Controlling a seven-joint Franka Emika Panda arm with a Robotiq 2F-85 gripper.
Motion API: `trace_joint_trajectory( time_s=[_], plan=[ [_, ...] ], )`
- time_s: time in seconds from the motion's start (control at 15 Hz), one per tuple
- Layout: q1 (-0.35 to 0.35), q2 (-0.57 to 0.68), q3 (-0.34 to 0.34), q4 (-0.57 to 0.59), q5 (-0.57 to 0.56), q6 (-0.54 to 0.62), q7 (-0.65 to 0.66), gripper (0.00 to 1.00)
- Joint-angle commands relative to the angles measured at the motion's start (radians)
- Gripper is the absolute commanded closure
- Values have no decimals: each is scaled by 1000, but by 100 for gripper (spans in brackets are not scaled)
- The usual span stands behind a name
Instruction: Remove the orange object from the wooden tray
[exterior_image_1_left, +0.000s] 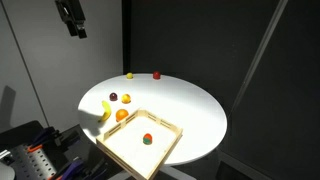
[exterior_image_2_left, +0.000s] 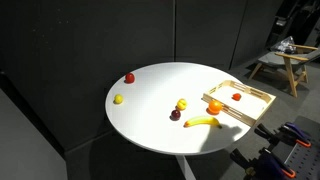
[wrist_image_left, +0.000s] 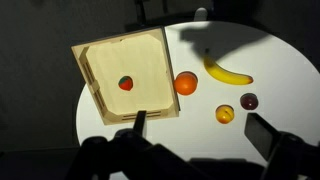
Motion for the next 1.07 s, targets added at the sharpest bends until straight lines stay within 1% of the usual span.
trace_joint_trajectory(
  time_s=[0.0,0.53,0.8,1.0],
  plan=[
    [6,1,-4,4,-4,-3,3,0],
    [3,9,-2,9,-6,-4,7,0],
    [-4,47,-2,31,-8,-19,12,0],
    [-6,95,1,50,-5,-5,22,0]
  ],
)
